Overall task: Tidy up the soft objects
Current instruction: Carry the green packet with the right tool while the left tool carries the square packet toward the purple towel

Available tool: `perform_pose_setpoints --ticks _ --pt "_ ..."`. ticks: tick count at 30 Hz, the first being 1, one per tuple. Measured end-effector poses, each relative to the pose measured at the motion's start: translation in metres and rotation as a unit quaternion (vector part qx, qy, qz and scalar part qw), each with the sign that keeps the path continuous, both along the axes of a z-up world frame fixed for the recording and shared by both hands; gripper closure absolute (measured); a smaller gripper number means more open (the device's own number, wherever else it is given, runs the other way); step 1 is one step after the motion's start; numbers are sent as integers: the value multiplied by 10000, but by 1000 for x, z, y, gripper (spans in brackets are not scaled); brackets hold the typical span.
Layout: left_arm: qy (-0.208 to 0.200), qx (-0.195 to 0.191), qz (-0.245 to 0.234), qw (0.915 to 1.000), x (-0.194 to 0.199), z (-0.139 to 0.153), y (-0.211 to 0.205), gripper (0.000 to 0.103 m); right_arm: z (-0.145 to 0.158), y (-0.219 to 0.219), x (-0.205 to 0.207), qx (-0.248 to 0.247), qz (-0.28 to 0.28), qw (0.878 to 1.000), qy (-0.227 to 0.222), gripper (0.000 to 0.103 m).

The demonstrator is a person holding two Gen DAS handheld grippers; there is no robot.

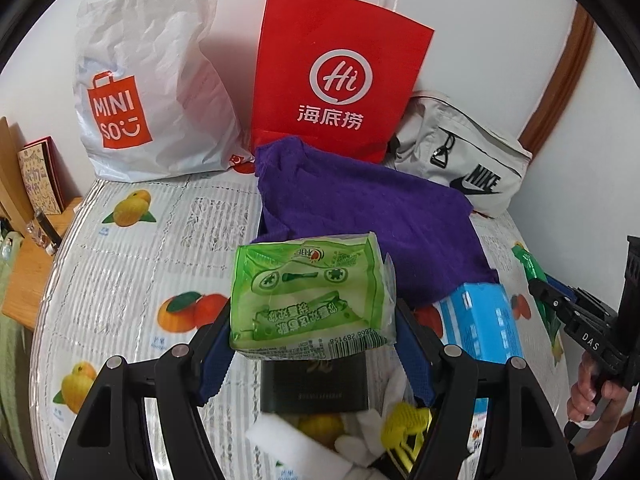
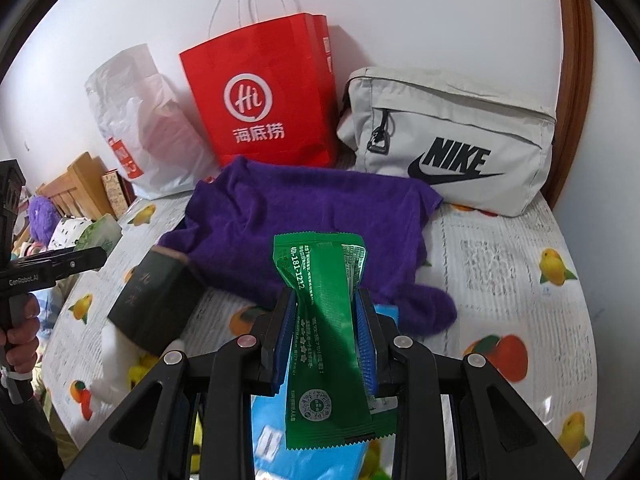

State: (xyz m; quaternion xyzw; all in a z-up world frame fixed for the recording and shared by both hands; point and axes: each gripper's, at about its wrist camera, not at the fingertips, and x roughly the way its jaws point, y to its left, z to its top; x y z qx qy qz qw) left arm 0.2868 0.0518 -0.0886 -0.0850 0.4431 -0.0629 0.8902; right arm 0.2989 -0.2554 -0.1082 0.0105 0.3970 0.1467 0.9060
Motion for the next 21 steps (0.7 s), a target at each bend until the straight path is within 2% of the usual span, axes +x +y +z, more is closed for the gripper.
perform_pose_setpoints --ticks 9,21 --pt "48 176 -17 9998 39 2 -13 32 -1 -3 40 -77 -73 9999 19 73" --pt "130 400 -11 9991 90 0 -24 32 -17 1 86 -260 -87 9994 210 73"
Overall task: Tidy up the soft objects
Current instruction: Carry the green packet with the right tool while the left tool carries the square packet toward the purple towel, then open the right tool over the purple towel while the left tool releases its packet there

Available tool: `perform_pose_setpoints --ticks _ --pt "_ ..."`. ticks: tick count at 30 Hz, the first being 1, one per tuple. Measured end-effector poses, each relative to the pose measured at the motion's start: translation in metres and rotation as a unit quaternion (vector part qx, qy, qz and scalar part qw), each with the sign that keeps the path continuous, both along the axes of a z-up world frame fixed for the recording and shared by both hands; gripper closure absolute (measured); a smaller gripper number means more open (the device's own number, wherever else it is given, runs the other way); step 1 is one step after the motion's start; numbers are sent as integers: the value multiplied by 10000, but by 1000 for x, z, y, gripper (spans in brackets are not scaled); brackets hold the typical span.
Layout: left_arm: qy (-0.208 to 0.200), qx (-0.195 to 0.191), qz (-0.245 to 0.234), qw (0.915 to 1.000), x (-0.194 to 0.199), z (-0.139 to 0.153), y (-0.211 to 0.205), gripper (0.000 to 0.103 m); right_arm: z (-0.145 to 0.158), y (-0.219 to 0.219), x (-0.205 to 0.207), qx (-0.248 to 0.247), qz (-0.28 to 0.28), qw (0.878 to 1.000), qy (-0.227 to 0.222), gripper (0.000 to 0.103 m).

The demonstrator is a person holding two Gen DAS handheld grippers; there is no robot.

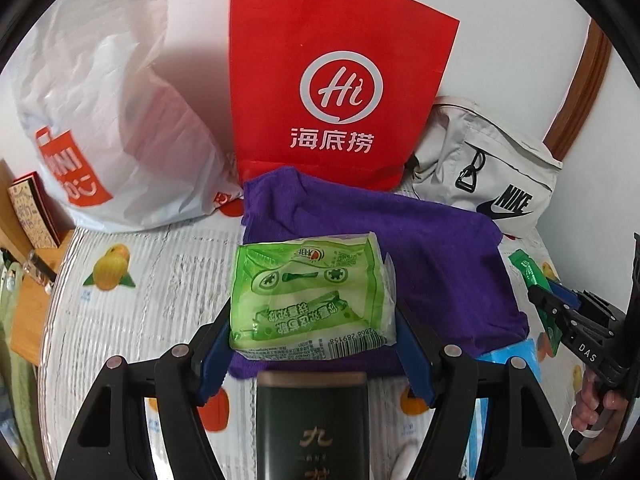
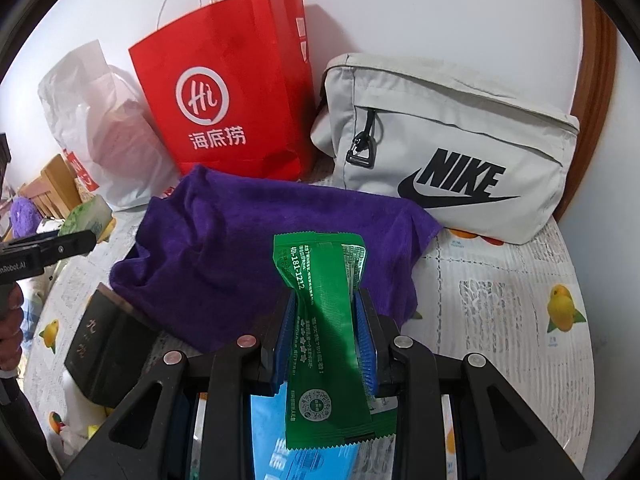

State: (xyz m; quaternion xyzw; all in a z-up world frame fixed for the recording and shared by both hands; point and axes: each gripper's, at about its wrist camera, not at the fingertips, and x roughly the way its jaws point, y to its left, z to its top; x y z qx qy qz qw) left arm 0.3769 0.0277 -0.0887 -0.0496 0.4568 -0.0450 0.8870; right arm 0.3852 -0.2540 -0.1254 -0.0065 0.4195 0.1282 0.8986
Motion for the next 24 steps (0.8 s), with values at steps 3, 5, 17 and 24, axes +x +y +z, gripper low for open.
perform_pose_setpoints --ticks 3,5,17,24 --pt "61 -8 -2 10000 12 -4 -2 32 -4 1 11 -40 9 10000 71 73" --pt "100 -32 -4 9999 20 -8 -2 32 -8 1 18 -72 8 9999 139 73" --pt "468 -124 -71 9988 66 -42 -6 32 -37 14 52 -310 83 9981 534 73" --pt "636 57 2 9980 101 -62 -11 32 -57 10 59 -411 58 9959 810 72"
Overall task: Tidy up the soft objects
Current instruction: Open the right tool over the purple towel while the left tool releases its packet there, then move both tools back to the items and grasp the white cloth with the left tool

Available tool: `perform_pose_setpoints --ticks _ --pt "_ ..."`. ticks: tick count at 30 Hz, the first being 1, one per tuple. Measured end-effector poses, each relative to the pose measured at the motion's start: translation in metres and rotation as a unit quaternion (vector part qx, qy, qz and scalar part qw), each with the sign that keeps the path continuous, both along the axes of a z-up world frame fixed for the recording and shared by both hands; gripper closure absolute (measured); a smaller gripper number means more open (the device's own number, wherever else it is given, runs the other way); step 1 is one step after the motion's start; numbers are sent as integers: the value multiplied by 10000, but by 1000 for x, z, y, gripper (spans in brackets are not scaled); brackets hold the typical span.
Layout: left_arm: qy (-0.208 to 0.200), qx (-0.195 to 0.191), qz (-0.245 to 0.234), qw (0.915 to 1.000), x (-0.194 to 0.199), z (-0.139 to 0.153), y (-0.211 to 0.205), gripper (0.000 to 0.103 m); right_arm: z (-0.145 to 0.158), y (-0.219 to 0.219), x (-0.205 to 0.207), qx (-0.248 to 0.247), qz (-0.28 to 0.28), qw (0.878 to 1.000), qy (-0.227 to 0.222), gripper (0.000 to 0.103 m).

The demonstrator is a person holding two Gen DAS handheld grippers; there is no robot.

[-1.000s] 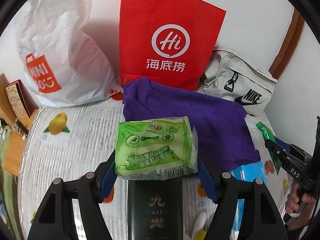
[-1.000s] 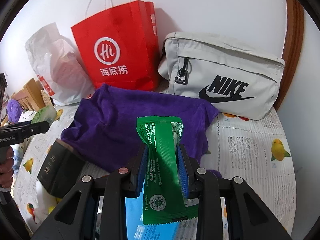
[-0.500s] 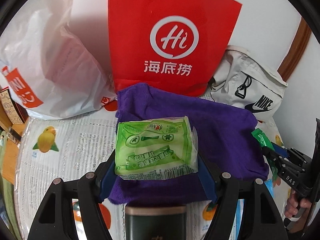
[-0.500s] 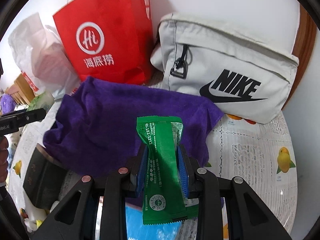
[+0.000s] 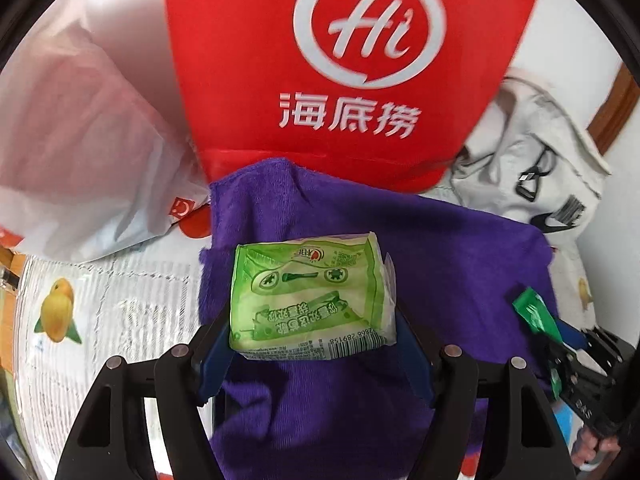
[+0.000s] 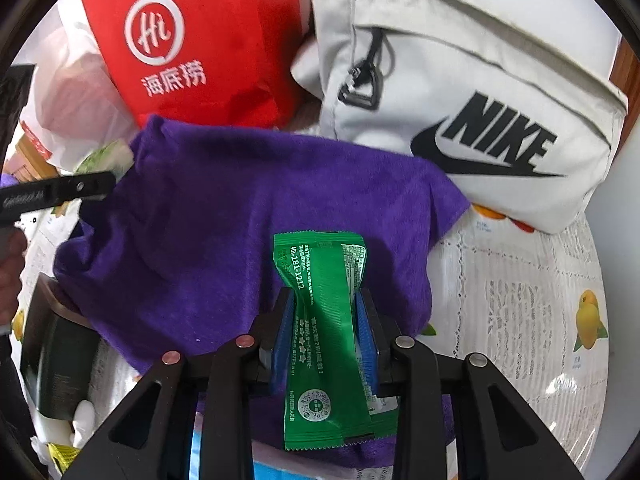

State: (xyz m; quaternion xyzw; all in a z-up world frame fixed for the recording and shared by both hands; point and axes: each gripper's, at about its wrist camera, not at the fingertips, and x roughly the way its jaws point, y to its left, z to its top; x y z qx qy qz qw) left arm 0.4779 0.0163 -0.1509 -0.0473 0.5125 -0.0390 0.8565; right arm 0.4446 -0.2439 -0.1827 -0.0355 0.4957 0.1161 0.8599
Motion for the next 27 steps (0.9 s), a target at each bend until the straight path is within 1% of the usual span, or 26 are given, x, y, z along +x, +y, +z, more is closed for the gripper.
perform_pose_setpoints --ticks 3,9,11,12,13,15,17,19,21,23,25,27 --pt "53 -86 -62 9999 7 -5 -3 32 -6 -3 2 28 -18 9999 98 71" --pt "104 -47 3 9999 18 -11 -6 31 -10 -2 9 3 -45 9999 105 66" --pt "117 -66 1 9999 21 -12 -7 26 -10 0 12 49 1 9999 106 60" --pt "115 -59 -2 9999 19 -12 -9 23 -10 2 13 70 28 9999 94 54" --pt "102 -25 -23 9999 18 -11 -10 19 -10 3 12 75 43 9999 76 45" --pt "81 134 -74 9999 18 -9 -11 19 -9 6 11 23 50 10000 17 37" --pt "61 299 -44 9995 15 -6 -13 19 -5 6 9 -11 19 10000 -85 35" --pt "27 328 -28 9995 11 -1 -12 19 0 4 7 24 -33 9999 -118 32" --pt "3 350 26 9994 6 5 -10 19 6 0 4 87 -91 9998 -139 32" --pt "-218 312 4 9993 -5 18 -4 19 12 -1 -1 141 -101 9997 -162 32" --pt "-657 131 -35 9977 -23 37 2 19 21 -4 -6 139 -88 9996 -243 32" --pt "-1002 70 70 9949 -39 53 9 19 31 -8 -19 124 -63 9995 -277 31"
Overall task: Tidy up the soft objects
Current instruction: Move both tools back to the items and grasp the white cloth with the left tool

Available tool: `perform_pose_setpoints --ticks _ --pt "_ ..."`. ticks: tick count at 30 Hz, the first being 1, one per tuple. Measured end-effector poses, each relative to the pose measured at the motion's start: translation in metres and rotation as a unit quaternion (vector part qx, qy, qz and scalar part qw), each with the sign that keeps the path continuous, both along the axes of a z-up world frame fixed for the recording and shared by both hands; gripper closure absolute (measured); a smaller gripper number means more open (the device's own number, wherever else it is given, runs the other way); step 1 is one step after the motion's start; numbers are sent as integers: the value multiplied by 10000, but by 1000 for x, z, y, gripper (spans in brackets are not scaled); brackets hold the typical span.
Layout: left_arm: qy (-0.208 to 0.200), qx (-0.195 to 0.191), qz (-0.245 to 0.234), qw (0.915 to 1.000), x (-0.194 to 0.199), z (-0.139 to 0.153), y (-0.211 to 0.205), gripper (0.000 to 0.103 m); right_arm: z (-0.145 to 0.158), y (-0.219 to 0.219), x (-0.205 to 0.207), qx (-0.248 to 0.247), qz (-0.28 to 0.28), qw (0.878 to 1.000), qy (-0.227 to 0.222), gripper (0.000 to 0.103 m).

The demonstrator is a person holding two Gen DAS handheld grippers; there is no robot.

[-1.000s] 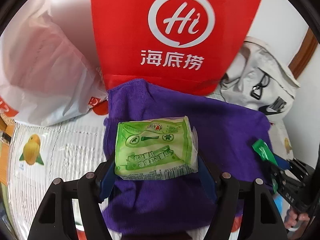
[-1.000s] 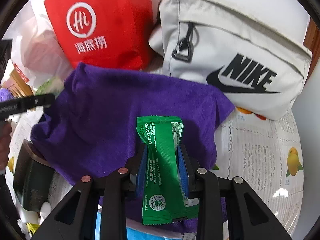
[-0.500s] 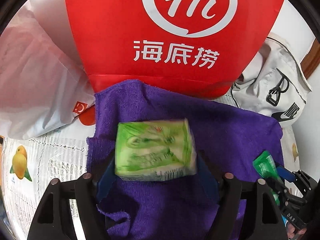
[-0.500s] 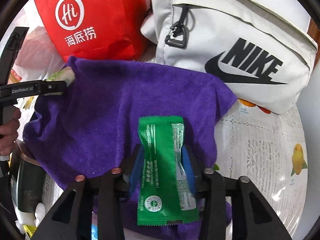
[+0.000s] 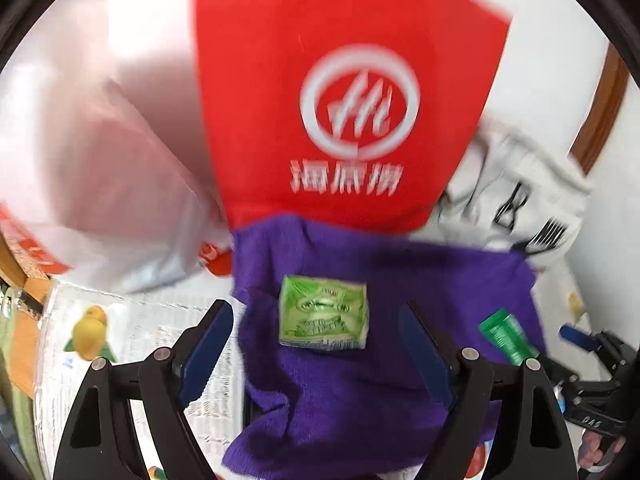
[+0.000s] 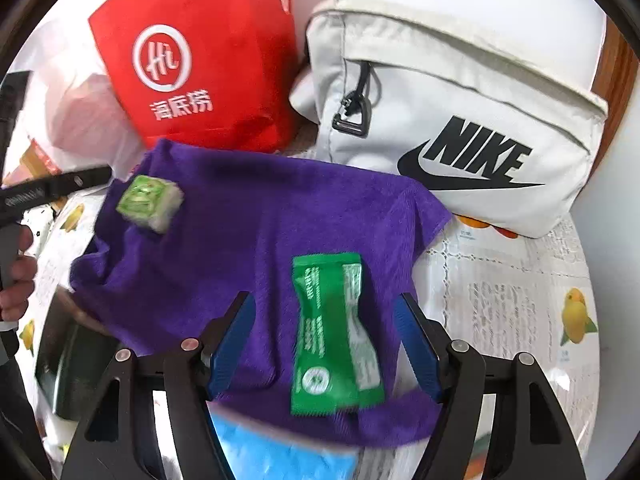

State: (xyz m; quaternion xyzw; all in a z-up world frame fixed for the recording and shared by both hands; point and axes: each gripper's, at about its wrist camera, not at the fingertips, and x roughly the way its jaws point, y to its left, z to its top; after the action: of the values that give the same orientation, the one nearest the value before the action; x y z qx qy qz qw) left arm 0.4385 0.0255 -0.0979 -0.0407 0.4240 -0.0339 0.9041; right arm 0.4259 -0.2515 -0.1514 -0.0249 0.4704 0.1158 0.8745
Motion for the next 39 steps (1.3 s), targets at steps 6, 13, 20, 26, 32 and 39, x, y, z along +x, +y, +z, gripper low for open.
perform_pose_setpoints --ticks 6,13,20,26,32,39 --pt "11 -5 65 10000 -52 26 14 19 24 5 -39 67 -6 9998 -204 20" --pt "35 8 -23 10000 -122 33 30 19 35 14 -89 169 57 9998 -82 20" --pt "-36 -174 -13 9998 -190 25 31 19 40 5 -152 648 -156 9976 -195 20" --pt "116 -365 -84 9992 -235 4 32 19 41 -9 -200 1091 -345 9930 -298 22" --pt "269 -369 -156 9988 -268 -21 30 19 28 -16 -232 856 -359 9955 -191 34" --pt "439 -378 -229 9981 -284 -53 27 19 18 -21 -266 793 -379 9956 -317 34"
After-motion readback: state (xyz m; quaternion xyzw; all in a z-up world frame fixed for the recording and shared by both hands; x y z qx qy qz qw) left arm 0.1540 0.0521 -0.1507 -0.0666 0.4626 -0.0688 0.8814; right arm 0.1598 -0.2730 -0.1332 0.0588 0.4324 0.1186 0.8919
